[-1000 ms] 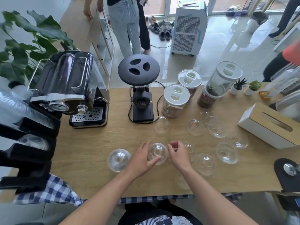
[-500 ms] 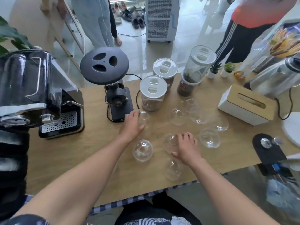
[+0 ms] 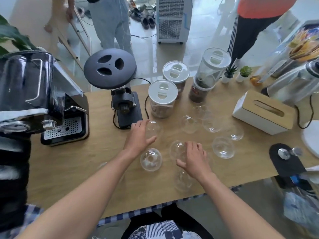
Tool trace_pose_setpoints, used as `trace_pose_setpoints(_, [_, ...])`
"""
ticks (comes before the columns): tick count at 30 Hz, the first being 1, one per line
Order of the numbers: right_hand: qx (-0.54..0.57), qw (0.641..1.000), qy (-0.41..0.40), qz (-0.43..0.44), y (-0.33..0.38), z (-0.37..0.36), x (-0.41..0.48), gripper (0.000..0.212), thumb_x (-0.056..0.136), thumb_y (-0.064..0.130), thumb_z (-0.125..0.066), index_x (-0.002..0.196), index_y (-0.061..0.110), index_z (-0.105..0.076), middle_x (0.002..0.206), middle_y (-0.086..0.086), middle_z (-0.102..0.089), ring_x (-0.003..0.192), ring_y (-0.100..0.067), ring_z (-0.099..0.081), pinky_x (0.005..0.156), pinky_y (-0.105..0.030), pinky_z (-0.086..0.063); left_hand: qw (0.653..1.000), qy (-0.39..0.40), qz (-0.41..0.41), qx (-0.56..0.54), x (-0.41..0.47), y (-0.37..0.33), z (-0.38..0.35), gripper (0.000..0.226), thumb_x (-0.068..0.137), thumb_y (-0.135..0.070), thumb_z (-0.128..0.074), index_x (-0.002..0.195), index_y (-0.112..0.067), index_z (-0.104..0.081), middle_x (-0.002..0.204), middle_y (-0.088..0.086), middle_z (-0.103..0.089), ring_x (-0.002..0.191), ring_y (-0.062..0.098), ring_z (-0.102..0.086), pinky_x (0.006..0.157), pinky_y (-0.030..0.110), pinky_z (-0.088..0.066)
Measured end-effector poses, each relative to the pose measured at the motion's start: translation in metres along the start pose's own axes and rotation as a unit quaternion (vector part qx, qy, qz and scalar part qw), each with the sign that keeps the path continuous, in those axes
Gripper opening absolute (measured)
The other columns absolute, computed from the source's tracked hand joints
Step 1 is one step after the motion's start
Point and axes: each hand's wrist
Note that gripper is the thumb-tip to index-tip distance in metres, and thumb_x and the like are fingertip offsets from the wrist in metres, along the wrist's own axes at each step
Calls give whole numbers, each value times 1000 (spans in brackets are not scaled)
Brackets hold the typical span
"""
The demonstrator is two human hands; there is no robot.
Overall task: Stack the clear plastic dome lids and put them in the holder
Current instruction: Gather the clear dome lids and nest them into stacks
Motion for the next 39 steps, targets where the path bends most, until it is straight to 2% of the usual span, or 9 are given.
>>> trace_pose_setpoints(4, [43,998,-40,5,3,10,-6,92,91,66,-69,160,13,-40,152,-5,-52,142,-28,-43,115,-48,-46,999,-14,-13,-38,-49,5,9,85,91,-48,-88,162,-20,-50,154,-4,-58,141,20,-47,123,36,-41])
trace_pose_setpoints(10, [110,990,-81,35,22,21,-14,91,88,68,-69,158,15,-44,147,-2,-53,136,-24,-44,111,-44,-47,998,-7,-6,-58,-104,13,-11,84,89,-44,-90,161,-28,-49,153,-9,-57,140,13,-44,122,32,-39])
trace_pose_setpoints(14, [108,990,-53,73,39,20,-17,98,84,79,-55,159,17,-43,148,2,-51,135,-21,-47,109,-44,-50,996,27,33,-76,-116,18,-27,92,89,-42,-90,167,-30,-41,160,-10,-52,148,12,-38,127,43,-40])
trace_pose_setpoints(18, [82,990,-8,116,55,9,-14,91,90,69,-68,160,20,-38,148,2,-48,134,-20,-48,113,-45,-50,992,43,65,-97,-119,21,-33,111,91,-51,-86,177,-34,-17,171,-14,-43,154,11,-36,124,40,-44])
trace_pose_setpoints(21, [56,990,8,132,68,4,-10,88,90,65,-74,159,23,-38,148,1,-48,133,-21,-50,111,-44,-51,992,46,62,-104,-115,19,-31,123,89,-45,-89,178,-35,-4,175,-15,-39,157,11,-35,124,36,-41])
trace_pose_setpoints(28, [21,988,40,145,93,-1,-2,86,90,51,-77,160,21,-37,148,-3,-47,134,-25,-51,107,-45,-50,990,90,70,-87,-116,32,-20,137,85,-42,-93,177,-38,9,181,-4,-29,165,16,-27,135,41,-31])
trace_pose_setpoints(32, [6,988,62,138,92,-4,0,88,92,50,-77,164,22,-34,152,-3,-45,137,-26,-49,108,-48,-50,985,131,84,-79,-114,32,-10,134,91,-25,-88,176,-39,15,183,5,-17,170,24,-16,136,43,-28])
trace_pose_setpoints(36, [-2,986,64,153,81,-1,5,90,92,59,-73,164,24,-33,152,-2,-47,137,-27,-49,108,-50,-51,989,109,68,-70,-108,21,9,110,98,-12,-69,178,-27,6,184,8,-12,171,26,-12,136,40,-26])
trace_pose_setpoints(39, [9,987,48,153,65,13,13,87,94,68,-63,164,24,-35,151,-2,-49,137,-27,-48,107,-51,-49,997,11,37,-73,-98,4,19,84,101,-11,-62,176,-16,-24,171,5,-37,159,18,-32,131,34,-31])
Point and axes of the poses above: each hand's wrist, its own x-axis towards the middle knuckle, its own z-axis out of the back of the hand, y = z × x
